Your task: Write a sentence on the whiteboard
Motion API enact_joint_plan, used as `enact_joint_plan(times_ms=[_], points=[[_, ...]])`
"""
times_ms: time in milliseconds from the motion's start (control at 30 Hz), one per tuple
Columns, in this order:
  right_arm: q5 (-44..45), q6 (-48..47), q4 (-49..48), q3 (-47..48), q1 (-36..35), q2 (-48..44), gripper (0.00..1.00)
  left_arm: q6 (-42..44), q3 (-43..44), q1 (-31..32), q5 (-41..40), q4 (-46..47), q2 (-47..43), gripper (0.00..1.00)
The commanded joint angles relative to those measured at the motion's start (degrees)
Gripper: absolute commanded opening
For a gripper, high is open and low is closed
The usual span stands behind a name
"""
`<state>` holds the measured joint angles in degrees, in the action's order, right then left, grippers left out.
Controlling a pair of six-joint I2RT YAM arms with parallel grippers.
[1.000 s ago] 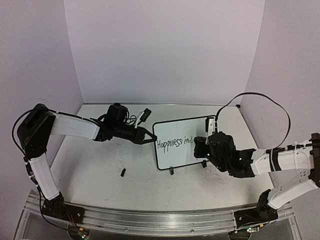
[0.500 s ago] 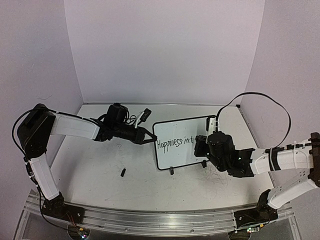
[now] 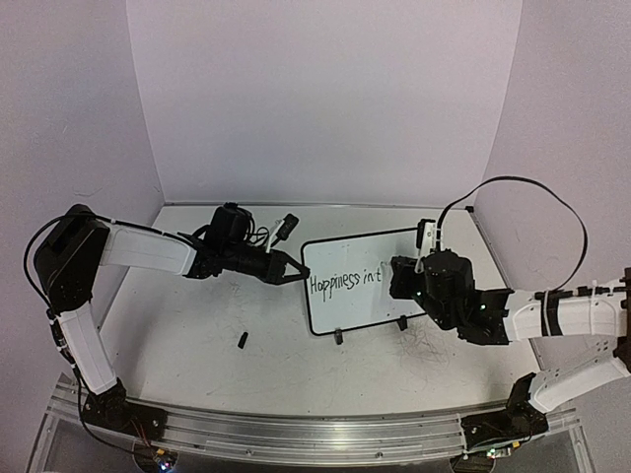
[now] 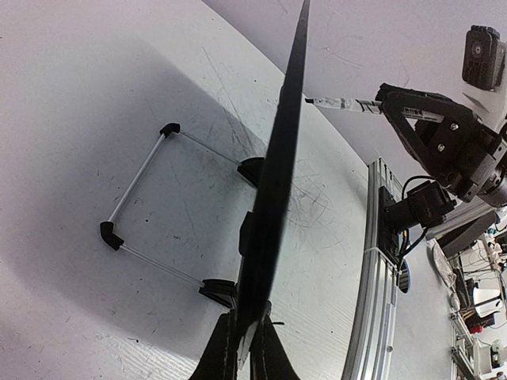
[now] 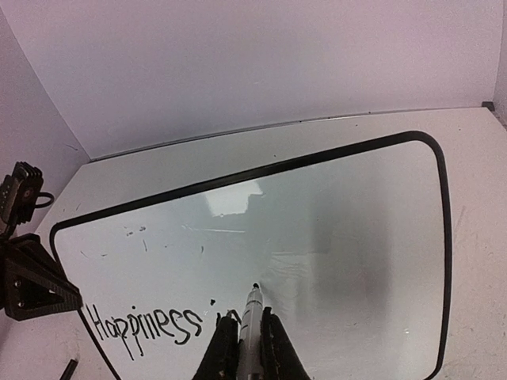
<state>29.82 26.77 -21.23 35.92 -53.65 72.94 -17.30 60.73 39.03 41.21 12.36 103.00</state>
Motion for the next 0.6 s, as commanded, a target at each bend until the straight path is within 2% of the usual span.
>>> enact_joint_plan(times_ms=[0, 567], points=[[-0.65, -1.78, -2.22, 1.05, 0.72, 0.71, 0.0, 0.06, 1.18, 1.31, 0.54, -3.5, -1.7, 0.0], [0.45, -0.48, -0.02, 0.69, 0.83, 2.23, 0.0, 0.16, 1.25, 1.32, 0.55, -3.57, -1.9, 0.0]])
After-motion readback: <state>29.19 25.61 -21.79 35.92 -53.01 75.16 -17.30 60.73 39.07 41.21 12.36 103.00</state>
